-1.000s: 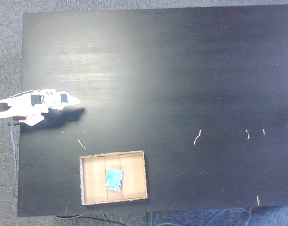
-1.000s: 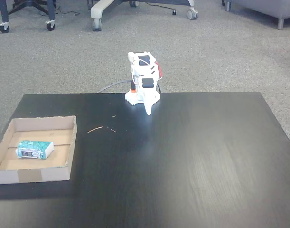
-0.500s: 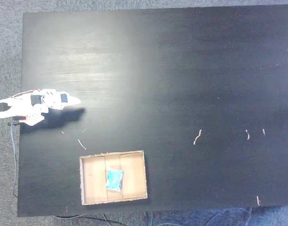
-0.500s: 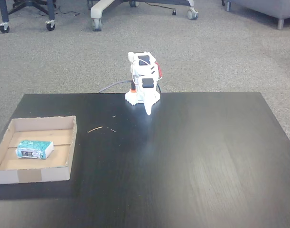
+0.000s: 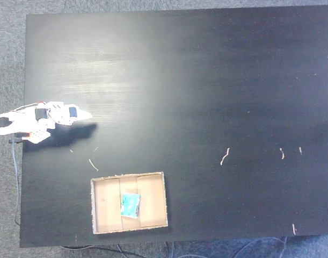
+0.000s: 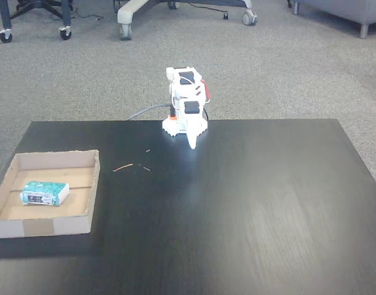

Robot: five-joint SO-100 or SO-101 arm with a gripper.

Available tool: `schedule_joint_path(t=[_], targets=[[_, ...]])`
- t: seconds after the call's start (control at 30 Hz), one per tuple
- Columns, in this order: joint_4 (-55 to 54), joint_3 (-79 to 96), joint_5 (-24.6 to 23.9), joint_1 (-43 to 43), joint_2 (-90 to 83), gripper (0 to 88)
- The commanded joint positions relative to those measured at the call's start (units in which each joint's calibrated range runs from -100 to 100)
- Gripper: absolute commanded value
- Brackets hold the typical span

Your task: Pick the green block and drop it in the box on the right.

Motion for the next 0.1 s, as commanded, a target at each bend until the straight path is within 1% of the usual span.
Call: schedule_joint_path(t=[0.0, 0.07], targets=[[0.08, 1.51, 0.20, -0.38, -0.39, 0.1], [0.08, 1.51, 0.20, -0.38, -0.39, 0.1]])
